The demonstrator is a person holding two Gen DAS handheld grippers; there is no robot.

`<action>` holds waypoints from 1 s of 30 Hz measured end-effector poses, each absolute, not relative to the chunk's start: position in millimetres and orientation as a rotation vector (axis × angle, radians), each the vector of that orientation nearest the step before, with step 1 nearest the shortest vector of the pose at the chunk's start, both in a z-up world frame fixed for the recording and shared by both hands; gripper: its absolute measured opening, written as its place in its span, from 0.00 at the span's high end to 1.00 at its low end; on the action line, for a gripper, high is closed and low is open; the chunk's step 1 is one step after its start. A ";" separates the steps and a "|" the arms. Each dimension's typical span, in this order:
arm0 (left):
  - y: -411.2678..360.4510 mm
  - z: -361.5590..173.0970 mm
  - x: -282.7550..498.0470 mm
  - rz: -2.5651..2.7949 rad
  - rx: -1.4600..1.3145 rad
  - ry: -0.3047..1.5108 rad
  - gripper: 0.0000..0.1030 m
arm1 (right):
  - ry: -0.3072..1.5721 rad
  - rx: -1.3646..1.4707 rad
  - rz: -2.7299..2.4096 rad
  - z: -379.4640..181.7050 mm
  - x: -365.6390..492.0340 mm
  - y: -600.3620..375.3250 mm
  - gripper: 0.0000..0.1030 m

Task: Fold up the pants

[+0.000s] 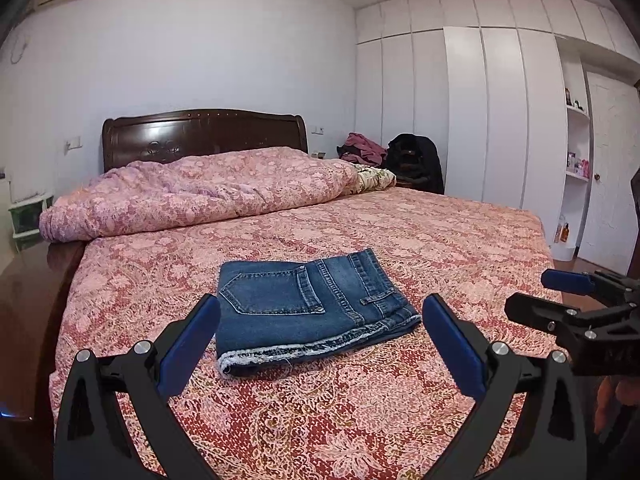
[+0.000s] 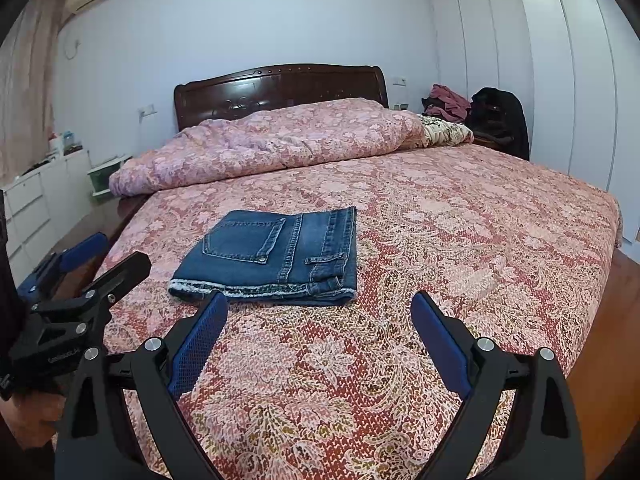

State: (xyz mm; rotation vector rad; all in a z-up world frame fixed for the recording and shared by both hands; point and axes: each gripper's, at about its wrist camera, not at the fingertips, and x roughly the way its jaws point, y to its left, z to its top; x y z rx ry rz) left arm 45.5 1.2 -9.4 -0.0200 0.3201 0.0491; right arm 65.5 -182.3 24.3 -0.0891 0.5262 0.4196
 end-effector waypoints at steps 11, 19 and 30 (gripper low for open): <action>-2.1 -5.2 49.5 0.018 -0.024 0.361 0.02 | 0.526 -0.098 0.419 22.9 65.3 -182.3 0.11; 5.7 -4.0 51.8 -0.013 -0.091 0.389 0.02 | 0.532 -0.119 0.435 21.7 63.2 -178.7 0.11; 16.3 -6.7 55.8 -0.039 -0.190 0.419 0.02 | 0.538 -0.127 0.440 22.2 64.5 -176.6 0.11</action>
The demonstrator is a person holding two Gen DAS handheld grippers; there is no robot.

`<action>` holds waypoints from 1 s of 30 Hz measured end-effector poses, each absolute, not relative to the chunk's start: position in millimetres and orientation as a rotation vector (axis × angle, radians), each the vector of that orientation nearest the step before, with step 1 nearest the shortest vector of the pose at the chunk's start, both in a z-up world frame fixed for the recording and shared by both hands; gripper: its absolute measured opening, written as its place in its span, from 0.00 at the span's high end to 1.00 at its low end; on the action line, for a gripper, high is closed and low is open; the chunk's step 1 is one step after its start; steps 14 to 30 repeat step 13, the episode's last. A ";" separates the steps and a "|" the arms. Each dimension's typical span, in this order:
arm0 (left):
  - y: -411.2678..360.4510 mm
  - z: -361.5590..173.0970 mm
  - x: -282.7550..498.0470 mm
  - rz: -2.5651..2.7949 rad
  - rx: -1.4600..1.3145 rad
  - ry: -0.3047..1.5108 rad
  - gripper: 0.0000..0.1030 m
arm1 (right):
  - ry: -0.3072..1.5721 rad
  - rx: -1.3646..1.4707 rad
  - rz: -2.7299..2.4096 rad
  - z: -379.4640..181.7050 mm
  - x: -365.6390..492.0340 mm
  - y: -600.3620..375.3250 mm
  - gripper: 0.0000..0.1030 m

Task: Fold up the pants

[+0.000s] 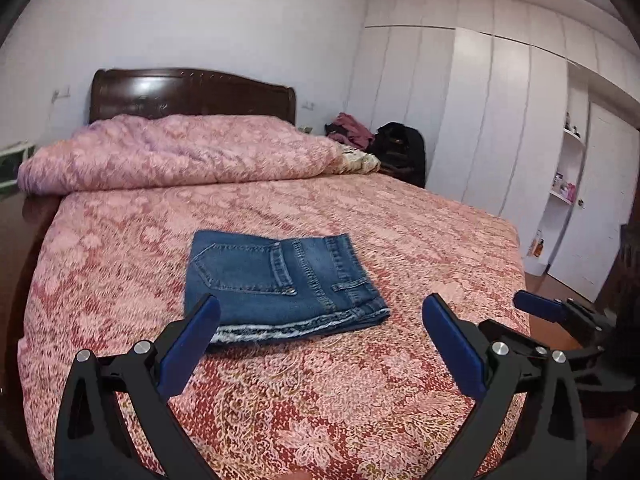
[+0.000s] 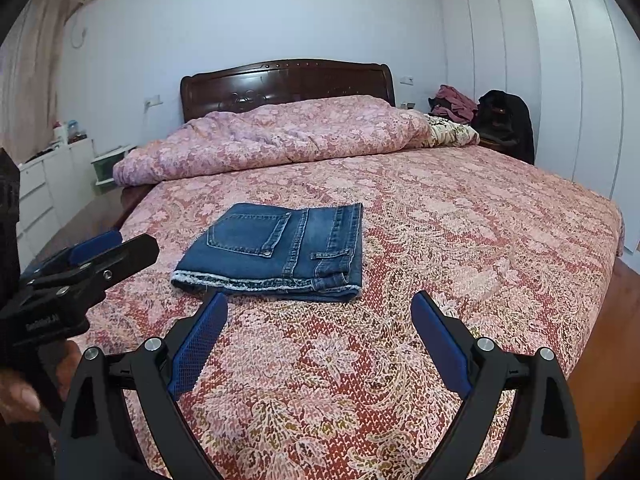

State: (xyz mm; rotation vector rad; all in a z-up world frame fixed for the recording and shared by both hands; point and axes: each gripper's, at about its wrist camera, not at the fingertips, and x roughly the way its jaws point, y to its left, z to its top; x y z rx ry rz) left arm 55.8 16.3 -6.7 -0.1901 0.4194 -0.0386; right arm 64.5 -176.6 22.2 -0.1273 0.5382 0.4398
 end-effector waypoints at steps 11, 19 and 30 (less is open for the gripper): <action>18.7 -19.9 63.2 0.014 -0.170 0.465 0.02 | 0.533 -0.130 0.437 21.9 66.9 -177.5 0.11; 17.6 -23.6 62.9 0.020 -0.172 0.478 0.02 | 0.529 -0.126 0.434 22.2 67.5 -178.3 0.11; 17.6 -23.6 62.9 0.020 -0.172 0.478 0.02 | 0.529 -0.126 0.434 22.2 67.5 -178.3 0.11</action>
